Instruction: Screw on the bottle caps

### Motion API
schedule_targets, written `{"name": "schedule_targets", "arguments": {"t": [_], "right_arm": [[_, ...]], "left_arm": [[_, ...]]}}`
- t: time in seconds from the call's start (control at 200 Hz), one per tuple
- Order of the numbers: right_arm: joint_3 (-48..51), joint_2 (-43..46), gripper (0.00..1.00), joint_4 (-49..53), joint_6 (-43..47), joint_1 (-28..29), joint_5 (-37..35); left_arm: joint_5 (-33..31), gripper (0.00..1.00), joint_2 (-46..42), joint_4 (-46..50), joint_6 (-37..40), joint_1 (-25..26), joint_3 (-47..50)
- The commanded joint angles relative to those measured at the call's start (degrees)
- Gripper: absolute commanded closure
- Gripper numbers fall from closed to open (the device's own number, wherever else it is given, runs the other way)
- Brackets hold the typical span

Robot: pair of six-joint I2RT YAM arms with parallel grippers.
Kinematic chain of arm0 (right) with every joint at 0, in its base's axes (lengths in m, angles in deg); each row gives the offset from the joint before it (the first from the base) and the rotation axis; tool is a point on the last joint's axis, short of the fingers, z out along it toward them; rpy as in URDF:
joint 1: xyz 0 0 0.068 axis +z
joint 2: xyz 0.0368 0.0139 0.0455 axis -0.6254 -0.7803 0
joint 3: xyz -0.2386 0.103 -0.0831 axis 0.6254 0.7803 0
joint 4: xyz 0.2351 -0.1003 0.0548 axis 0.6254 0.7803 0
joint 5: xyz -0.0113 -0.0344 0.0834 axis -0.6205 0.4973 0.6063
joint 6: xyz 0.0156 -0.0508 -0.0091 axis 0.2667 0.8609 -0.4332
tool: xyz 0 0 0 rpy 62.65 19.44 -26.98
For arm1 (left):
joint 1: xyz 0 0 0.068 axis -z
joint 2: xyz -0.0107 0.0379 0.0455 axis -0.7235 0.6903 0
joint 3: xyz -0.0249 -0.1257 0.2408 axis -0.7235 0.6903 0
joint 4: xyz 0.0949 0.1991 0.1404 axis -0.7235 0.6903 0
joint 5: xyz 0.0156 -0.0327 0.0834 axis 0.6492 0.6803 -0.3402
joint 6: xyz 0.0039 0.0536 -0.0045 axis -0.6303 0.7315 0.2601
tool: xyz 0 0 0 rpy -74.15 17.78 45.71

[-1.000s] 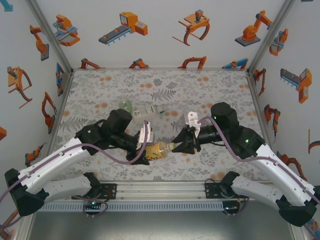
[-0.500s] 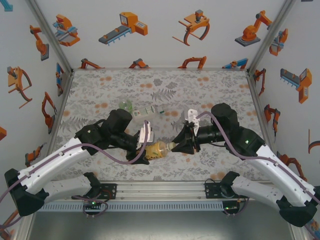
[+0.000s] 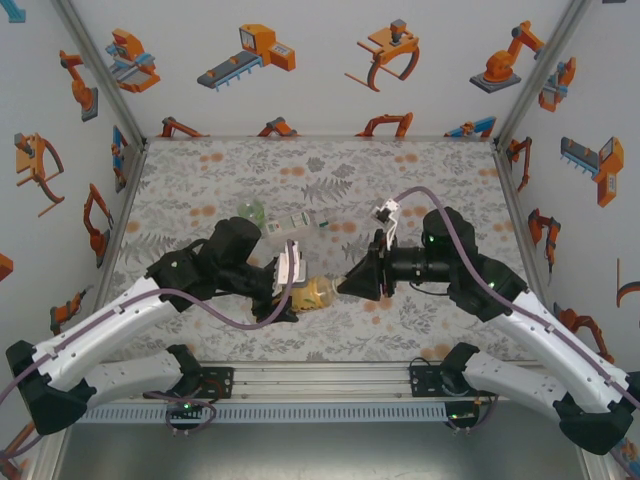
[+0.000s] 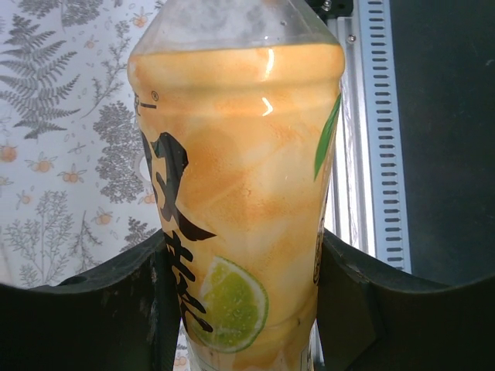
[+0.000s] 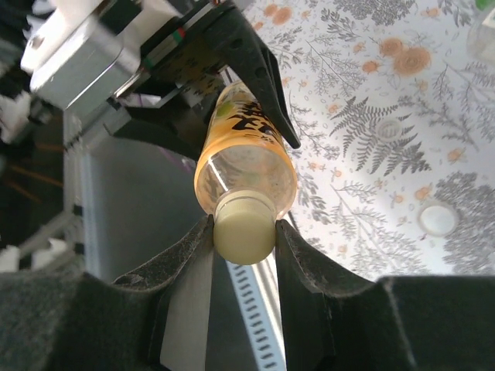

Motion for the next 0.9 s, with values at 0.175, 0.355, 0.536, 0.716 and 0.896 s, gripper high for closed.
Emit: {"name": "schedule_targets", "arguments": {"t": [0.175,0.355,0.536,0.716,0.896], "right_arm": [[3.41,2.93,1.00,-3.59,-23.11,0.51,-11.56],[3.62,3.91,1.00,-4.24,-28.22,0.50,-14.88],[2.68,3.43,1.00,-2.39,-31.21,0.87,-17.84],[1.55,1.87,1.00,-3.32,-26.48,1.51,-15.35],[3.21,4.59,1.00,-8.19,-13.24,1.66,-10.99]], "left_arm": [[-0.11,1.00,-2.45,-10.29,1.19,0.34,0.25],[-1.15,1.00,-2.39,-12.16,0.75,0.38,0.87],[-1.72,1.00,-2.14,-13.97,0.27,0.38,1.57],[-0.91,1.00,-1.44,-13.86,0.28,0.38,1.53],[1.13,1.00,-0.69,-12.85,0.47,0.38,0.70]]}}
